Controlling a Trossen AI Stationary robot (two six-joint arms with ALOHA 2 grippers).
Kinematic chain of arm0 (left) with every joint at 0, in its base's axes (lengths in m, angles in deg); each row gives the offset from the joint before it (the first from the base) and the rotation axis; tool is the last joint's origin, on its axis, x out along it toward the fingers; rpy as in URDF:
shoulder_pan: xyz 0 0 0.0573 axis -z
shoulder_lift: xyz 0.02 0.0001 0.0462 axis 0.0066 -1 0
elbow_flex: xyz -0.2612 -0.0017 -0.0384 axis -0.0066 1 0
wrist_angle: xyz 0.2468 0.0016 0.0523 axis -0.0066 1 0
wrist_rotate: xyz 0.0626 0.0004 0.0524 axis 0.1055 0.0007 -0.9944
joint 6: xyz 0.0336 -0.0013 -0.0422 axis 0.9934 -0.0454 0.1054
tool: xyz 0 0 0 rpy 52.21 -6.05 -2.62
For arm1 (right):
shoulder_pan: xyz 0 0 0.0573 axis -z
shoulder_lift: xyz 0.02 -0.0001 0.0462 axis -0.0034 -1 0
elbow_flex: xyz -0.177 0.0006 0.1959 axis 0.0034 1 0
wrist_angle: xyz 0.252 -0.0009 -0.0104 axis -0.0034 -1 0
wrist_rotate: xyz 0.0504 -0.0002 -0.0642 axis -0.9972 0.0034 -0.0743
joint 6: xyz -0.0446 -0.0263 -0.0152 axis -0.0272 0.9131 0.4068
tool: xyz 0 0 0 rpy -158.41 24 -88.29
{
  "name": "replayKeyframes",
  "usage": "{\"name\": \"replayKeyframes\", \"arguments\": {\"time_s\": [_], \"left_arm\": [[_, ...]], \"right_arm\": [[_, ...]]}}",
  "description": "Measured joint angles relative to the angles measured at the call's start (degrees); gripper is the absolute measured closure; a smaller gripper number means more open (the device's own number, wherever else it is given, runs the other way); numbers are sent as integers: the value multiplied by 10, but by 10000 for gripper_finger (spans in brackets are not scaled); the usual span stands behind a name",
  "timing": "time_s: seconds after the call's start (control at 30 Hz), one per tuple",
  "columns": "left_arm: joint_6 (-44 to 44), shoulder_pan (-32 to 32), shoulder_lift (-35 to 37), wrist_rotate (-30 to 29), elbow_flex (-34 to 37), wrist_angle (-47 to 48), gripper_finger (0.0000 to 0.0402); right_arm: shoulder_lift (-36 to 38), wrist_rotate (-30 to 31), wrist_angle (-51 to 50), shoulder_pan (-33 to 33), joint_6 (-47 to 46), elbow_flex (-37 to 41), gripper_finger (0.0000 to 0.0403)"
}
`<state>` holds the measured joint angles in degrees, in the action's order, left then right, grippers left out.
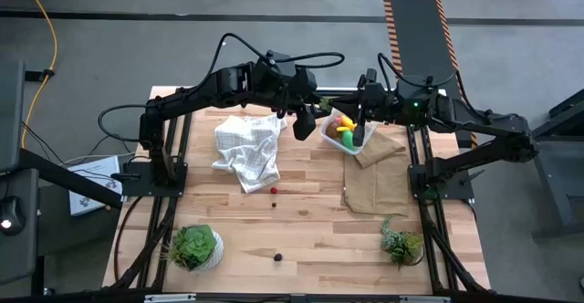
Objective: Pick and placing Produce into tupperware
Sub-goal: Put the red strawberry into the transparent bin
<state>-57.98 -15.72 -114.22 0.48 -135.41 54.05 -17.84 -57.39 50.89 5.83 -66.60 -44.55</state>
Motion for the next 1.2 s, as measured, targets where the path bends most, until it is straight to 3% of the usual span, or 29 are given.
{"name": "replayKeyframes", "arguments": {"time_s": [0.4,0.67,0.87,1.03,1.2], "left_arm": [[9,0,0,18,0,3,250],[1,0,0,18,0,6,160],[-2,0,0,-29,0,42,100],[-2,0,0,-85,0,106,86],[-9,0,0,-84,0,158,101]], "right_arm": [[0,0,0,0,-2,0,401],[0,2,0,0,-4,0,402],[0,11,0,0,-4,0,403],[0,26,-10,0,-13,0,403],[0,67,-57,15,-53,0,403]]}}
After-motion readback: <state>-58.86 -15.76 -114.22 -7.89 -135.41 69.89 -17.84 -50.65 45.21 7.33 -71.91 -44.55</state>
